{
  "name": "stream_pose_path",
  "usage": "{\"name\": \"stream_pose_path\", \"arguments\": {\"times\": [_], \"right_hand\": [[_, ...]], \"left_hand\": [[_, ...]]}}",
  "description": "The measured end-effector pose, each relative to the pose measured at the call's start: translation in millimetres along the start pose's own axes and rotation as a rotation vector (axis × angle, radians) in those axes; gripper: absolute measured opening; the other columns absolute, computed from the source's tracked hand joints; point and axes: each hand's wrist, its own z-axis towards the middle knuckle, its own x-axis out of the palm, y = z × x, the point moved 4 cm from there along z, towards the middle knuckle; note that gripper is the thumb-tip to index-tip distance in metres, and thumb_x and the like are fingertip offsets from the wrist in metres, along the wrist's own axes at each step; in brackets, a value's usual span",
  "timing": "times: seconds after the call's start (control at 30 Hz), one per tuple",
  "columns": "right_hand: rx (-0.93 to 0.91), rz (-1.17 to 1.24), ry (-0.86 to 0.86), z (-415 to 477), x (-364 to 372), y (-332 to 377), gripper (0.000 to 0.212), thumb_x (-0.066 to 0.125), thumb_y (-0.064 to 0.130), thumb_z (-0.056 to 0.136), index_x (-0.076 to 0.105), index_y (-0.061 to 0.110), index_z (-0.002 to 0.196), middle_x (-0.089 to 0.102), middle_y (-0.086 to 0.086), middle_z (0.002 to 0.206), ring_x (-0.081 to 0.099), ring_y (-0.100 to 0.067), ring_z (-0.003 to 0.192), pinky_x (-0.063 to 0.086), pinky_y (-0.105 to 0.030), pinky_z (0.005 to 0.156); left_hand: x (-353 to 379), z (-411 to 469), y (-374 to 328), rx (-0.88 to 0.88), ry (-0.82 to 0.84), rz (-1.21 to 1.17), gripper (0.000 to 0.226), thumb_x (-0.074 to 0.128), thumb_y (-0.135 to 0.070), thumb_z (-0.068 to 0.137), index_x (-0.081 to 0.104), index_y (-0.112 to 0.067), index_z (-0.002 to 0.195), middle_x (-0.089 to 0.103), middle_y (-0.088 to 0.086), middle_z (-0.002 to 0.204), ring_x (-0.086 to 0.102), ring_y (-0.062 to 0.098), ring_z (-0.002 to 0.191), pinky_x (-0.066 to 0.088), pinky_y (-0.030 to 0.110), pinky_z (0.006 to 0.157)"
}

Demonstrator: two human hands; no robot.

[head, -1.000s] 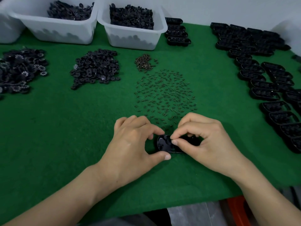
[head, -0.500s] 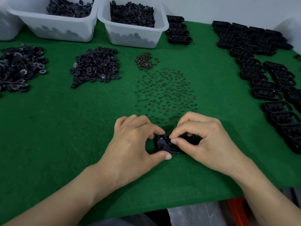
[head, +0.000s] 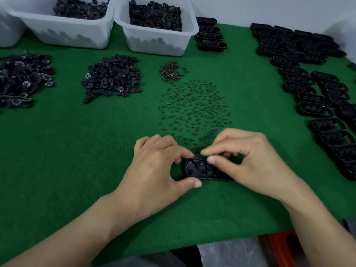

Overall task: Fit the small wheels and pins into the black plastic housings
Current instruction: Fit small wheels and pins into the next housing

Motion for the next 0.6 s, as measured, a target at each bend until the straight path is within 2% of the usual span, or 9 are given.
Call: {"name": "stream_pose_path", "arguments": {"times": [0.13, 0.27, 0.37, 0.5, 0.53, 0.6], "right_hand": [[0.099, -0.108, -0.124, 8.7, -15.3, -17.0, 0.014, 0.072, 0.009, 0.076, 0.073, 0.020, 0.086, 0.058, 0.016, 0.073, 0.048, 0.000, 0.062, 0.036, -0.006, 0.058], [0.125, -0.190, -0.051, 19.1, -5.7, -22.2, 0.011, 0.073, 0.013, 0.077, 0.073, 0.022, 0.082, 0.055, 0.015, 0.075, 0.048, 0.010, 0.067, 0.032, -0.005, 0.062], [0.097, -0.195, -0.012, 24.6, -2.9, -20.0, 0.010, 0.074, 0.014, 0.076, 0.073, 0.023, 0.080, 0.057, 0.012, 0.075, 0.047, 0.008, 0.065, 0.030, -0.010, 0.061], [0.085, -0.225, 0.044, 30.0, -0.5, -17.9, 0.007, 0.074, 0.016, 0.076, 0.073, 0.023, 0.079, 0.059, 0.008, 0.078, 0.051, -0.003, 0.068, 0.038, -0.024, 0.064], [0.084, -0.241, 0.060, 30.4, -0.2, -17.4, 0.007, 0.074, 0.017, 0.076, 0.072, 0.022, 0.079, 0.060, 0.008, 0.078, 0.052, -0.005, 0.069, 0.040, -0.025, 0.064], [0.075, -0.268, 0.088, 29.8, -0.1, -15.8, 0.006, 0.073, 0.015, 0.077, 0.070, 0.020, 0.078, 0.059, 0.009, 0.079, 0.048, 0.002, 0.067, 0.037, -0.020, 0.065]], "left_hand": [[0.0, 0.6, 0.7, -0.001, -0.006, 0.002, 0.045, 0.071, -0.057, 0.062, 0.066, -0.029, 0.097, 0.049, -0.015, 0.076, 0.047, 0.007, 0.080, 0.022, 0.022, 0.088], [0.5, 0.2, 0.1, -0.001, 0.003, 0.000, 0.044, 0.072, -0.055, 0.062, 0.066, -0.029, 0.097, 0.049, -0.014, 0.077, 0.048, 0.008, 0.081, 0.022, 0.023, 0.087], [0.3, 0.3, 0.0, -0.001, 0.001, -0.007, 0.044, 0.071, -0.055, 0.062, 0.066, -0.029, 0.097, 0.049, -0.014, 0.077, 0.048, 0.008, 0.081, 0.022, 0.023, 0.088], [0.2, 0.6, -0.4, -0.005, 0.001, -0.007, 0.047, 0.065, -0.059, 0.060, 0.066, -0.029, 0.096, 0.049, -0.014, 0.076, 0.047, 0.007, 0.080, 0.022, 0.023, 0.088], [0.2, 0.6, -0.4, -0.006, 0.004, -0.007, 0.047, 0.068, -0.059, 0.061, 0.066, -0.028, 0.097, 0.049, -0.013, 0.076, 0.047, 0.008, 0.080, 0.022, 0.023, 0.088], [0.3, 0.3, 0.2, -0.001, 0.007, -0.010, 0.045, 0.073, -0.055, 0.062, 0.066, -0.027, 0.097, 0.050, -0.013, 0.077, 0.047, 0.008, 0.080, 0.022, 0.023, 0.088]]}}
